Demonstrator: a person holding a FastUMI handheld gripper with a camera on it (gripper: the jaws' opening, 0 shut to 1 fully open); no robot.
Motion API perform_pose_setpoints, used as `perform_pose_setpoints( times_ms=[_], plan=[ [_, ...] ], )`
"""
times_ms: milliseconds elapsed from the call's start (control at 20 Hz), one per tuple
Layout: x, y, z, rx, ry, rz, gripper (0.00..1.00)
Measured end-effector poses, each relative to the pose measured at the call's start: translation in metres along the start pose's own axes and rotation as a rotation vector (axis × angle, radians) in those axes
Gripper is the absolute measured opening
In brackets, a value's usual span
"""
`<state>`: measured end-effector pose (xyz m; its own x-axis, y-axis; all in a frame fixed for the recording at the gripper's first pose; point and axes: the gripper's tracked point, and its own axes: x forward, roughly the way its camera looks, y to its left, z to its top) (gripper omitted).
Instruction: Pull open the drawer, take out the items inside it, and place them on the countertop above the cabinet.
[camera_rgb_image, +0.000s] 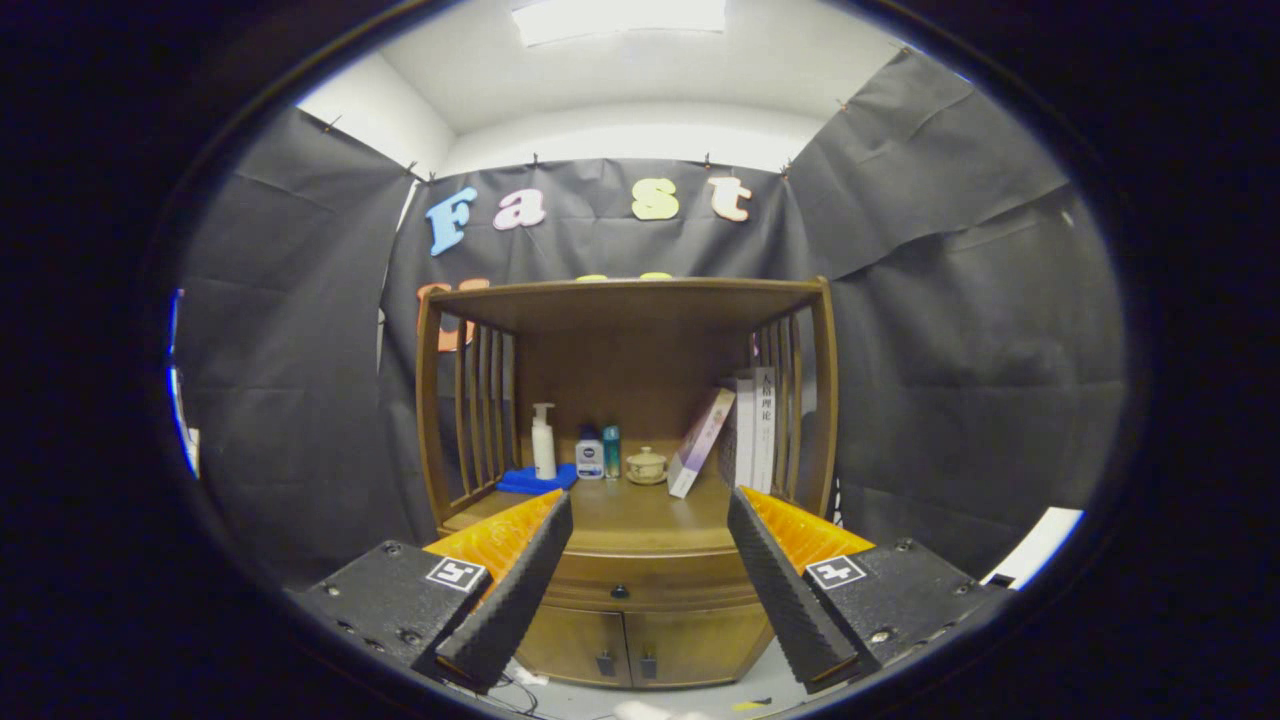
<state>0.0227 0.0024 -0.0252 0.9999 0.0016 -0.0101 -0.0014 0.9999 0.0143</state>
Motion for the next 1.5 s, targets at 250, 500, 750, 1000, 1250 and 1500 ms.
perform_pose_setpoints(
  times_ms=[250,500,750,1000,1250,1500],
  plan=[
    [0.033,0.002,-0.043,-0.001,0.006,0.001,1.00],
    [0.073,0.008,-0.109,0.014,0.076,0.016,1.00],
    [0.118,0.006,-0.176,0.045,0.118,0.003,1.00],
    [0.172,0.011,-0.233,0.034,0.196,-0.012,1.00],
    [0.189,0.018,-0.256,0.035,0.232,-0.041,0.86],
    [0.191,0.026,-0.263,0.009,0.253,-0.043,0.57]
  ],
)
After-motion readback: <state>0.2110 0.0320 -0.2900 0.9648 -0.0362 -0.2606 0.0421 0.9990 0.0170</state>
